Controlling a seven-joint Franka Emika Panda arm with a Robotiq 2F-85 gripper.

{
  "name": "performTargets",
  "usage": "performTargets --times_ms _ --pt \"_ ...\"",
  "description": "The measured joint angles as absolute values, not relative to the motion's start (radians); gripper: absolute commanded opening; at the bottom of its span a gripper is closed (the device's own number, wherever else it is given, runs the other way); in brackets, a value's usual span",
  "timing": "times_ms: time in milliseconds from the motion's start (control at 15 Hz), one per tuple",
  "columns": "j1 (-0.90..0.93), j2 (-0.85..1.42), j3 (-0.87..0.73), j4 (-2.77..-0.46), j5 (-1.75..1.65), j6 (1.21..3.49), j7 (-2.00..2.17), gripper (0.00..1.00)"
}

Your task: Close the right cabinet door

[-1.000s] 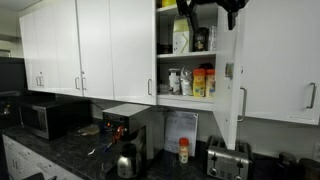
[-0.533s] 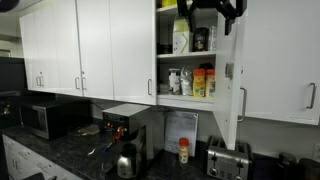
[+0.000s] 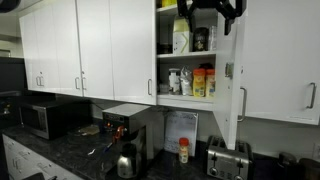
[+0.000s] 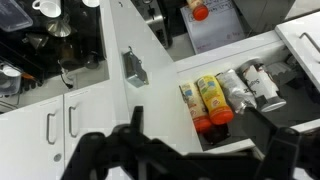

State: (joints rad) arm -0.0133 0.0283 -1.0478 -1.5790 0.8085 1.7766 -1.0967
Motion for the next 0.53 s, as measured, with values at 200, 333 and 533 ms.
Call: performTargets --times_ms 200,333,533 --pt "-0.104 0.031 -0.948 -1.579 0.808 1.777 -1.097 1.00" --pt "-0.157 0.037 -0.897 -1.578 0.810 1.777 -1.097 1.00" --pt "-0.229 0.051 -0.840 -1.565 0.814 1.777 -1.097 1.00"
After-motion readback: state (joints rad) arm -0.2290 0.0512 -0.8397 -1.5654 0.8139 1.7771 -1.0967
